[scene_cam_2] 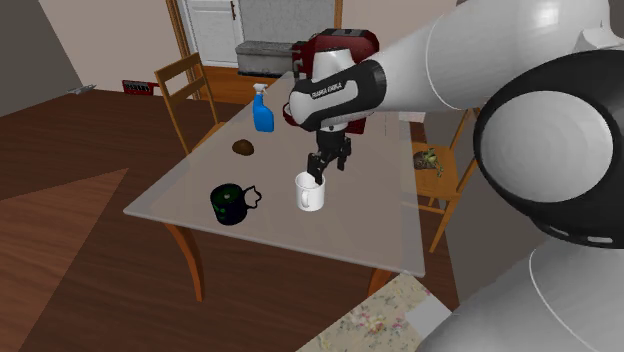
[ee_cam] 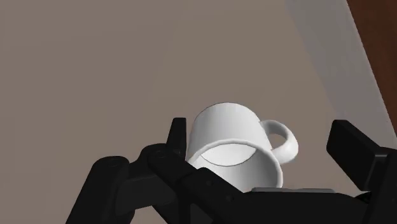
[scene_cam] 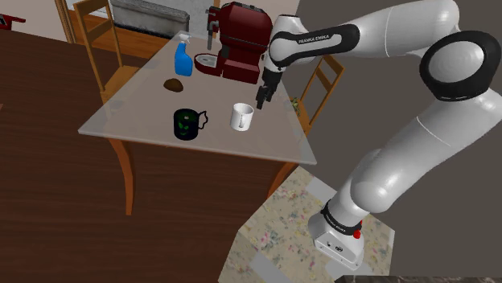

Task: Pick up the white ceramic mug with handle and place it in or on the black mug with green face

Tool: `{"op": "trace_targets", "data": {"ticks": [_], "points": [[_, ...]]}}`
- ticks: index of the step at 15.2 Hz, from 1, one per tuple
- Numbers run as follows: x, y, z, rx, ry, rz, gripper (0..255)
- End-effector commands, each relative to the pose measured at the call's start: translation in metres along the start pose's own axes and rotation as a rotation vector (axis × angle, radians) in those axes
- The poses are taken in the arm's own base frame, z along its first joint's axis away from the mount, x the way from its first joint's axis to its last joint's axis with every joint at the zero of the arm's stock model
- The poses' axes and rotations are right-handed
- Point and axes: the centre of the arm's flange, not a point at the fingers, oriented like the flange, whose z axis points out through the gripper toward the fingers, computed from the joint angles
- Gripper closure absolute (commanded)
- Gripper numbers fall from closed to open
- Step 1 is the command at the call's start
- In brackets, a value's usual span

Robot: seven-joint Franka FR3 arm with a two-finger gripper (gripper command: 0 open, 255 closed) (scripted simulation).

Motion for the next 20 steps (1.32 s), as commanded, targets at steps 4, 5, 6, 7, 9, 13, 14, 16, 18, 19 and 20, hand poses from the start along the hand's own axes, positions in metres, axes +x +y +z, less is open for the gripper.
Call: {"op": "trace_targets", "data": {"ticks": [4, 5, 6, 7, 9, 13, 14, 16, 18, 19, 20], "points": [[0.048, 0.031, 0.035, 0.02, 0.019, -0.019, 0], [0.057, 0.037, 0.041, 0.024, 0.023, -0.023, 0], [0.067, 0.044, 0.047, 0.028, 0.027, -0.027, 0], [0.077, 0.05, 0.053, 0.032, 0.031, -0.03, 0], [0.085, 0.055, 0.064, 0.035, 0.034, -0.033, 0], [0.086, 0.054, 0.085, 0.035, 0.034, -0.033, 0], [0.086, 0.054, 0.09, 0.035, 0.034, -0.033, 0], [0.086, 0.054, 0.098, 0.035, 0.034, -0.033, 0], [0.086, 0.054, 0.098, 0.035, 0.034, -0.033, 0], [0.086, 0.054, 0.098, 0.035, 0.034, -0.033, 0], [0.086, 0.054, 0.098, 0.035, 0.034, -0.033, 0]]}}
